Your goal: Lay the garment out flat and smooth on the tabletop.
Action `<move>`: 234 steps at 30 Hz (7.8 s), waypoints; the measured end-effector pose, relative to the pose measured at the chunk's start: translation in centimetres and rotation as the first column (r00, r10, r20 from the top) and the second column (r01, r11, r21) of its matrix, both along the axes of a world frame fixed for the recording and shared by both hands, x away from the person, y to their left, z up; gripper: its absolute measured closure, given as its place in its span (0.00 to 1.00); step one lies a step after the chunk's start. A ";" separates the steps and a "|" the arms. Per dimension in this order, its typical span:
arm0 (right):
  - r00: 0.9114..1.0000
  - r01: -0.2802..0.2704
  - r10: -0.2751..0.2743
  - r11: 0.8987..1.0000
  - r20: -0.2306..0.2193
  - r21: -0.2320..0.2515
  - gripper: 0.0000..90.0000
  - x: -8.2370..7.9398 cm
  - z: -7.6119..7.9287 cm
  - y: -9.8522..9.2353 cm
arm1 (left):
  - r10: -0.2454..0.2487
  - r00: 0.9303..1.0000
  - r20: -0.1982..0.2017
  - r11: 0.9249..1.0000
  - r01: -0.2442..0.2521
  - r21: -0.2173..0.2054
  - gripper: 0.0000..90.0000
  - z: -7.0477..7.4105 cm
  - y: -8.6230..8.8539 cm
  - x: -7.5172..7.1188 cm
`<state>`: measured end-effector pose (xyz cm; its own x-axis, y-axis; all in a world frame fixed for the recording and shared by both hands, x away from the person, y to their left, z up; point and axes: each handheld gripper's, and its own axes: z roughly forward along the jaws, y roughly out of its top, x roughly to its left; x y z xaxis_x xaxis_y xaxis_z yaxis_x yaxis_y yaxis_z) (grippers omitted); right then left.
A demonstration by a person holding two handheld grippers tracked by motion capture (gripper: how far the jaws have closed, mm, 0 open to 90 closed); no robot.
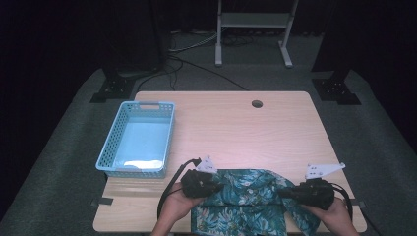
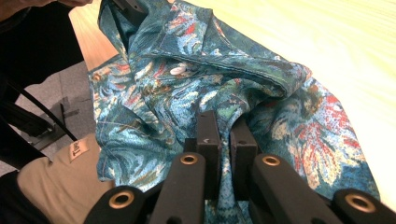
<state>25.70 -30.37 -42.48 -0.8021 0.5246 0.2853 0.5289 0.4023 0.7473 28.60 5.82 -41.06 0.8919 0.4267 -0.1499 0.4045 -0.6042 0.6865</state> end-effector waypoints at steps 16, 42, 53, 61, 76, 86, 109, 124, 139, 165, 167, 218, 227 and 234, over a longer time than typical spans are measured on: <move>0.999 -0.048 0.049 0.999 -0.023 0.018 0.97 2.0 1.3 -0.7 | -0.005 1.000 -0.023 1.000 0.005 0.012 0.97 2.4 0.6 2.3; 0.968 0.248 -0.252 0.960 -0.017 -0.131 0.42 17.7 1.6 -1.5 | 0.289 0.957 0.011 0.957 -0.289 0.037 0.23 0.4 -4.4 16.3; 0.970 0.219 -0.237 0.951 -0.056 -0.218 0.42 16.1 -3.1 -0.9 | 0.274 0.961 -0.022 0.954 -0.269 0.134 0.20 -5.0 -4.2 15.0; 0.972 0.223 -0.233 0.952 -0.024 -0.209 0.43 14.9 -4.2 -0.8 | 0.249 0.968 0.028 0.955 -0.250 0.159 0.20 -5.2 -4.1 13.7; 0.982 0.187 -0.175 0.949 0.071 -0.255 0.42 11.0 -4.5 0.2 | 0.212 0.974 0.084 0.949 -0.225 0.219 0.20 -5.3 -3.6 10.5; 0.985 0.169 -0.153 0.953 0.081 -0.251 0.43 8.7 -4.6 0.4 | 0.208 0.974 0.094 0.954 -0.223 0.201 0.19 -5.5 -2.9 8.1; 0.988 0.131 -0.098 0.940 0.119 -0.316 0.52 3.3 -4.4 1.4 | 0.169 0.979 0.109 0.968 -0.186 0.169 0.19 -5.8 -1.6 3.1; 0.994 0.104 -0.085 0.946 0.075 -0.306 0.84 1.3 -4.1 0.6 | 0.141 0.983 0.114 0.975 -0.158 0.156 0.19 -5.9 -1.0 0.6; 0.996 0.093 -0.091 0.944 0.019 -0.318 0.99 1.4 -3.3 -1.8 | 0.130 0.984 0.123 0.979 -0.147 0.138 0.19 -6.1 -0.7 -0.3; 0.981 0.192 -0.192 0.945 0.028 -0.264 0.99 2.5 -1.9 -6.0 | 0.119 0.985 0.121 0.980 -0.136 0.142 0.19 -6.1 -0.7 -0.3; 0.979 0.204 -0.204 0.943 0.030 -0.263 0.99 2.5 -1.9 -6.3 | 0.120 0.985 0.121 0.980 -0.137 0.141 0.19 -6.1 -0.7 -0.3; 0.940 0.340 -0.337 0.930 0.046 -0.143 0.70 3.7 -0.7 -9.7 | 0.123 0.985 0.123 0.980 -0.139 0.141 0.19 -6.1 -0.7 -0.3; 0.935 0.354 -0.347 0.921 0.066 -0.161 0.69 4.2 -0.2 -9.8 | 0.118 0.985 0.124 0.981 -0.135 0.142 0.19 -6.1 -0.7 -0.2; 0.934 0.357 -0.348 0.918 0.084 -0.173 0.66 4.4 0.3 -9.8 | 0.118 0.985 0.123 0.981 -0.135 0.140 0.19 -6.1 -0.7 -0.2</move>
<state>30.10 -40.14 -42.16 -0.5665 0.8151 0.1215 0.6251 0.3289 0.7079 28.39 5.14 -47.13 0.8369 0.5470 0.0218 0.4089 -0.6512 0.6393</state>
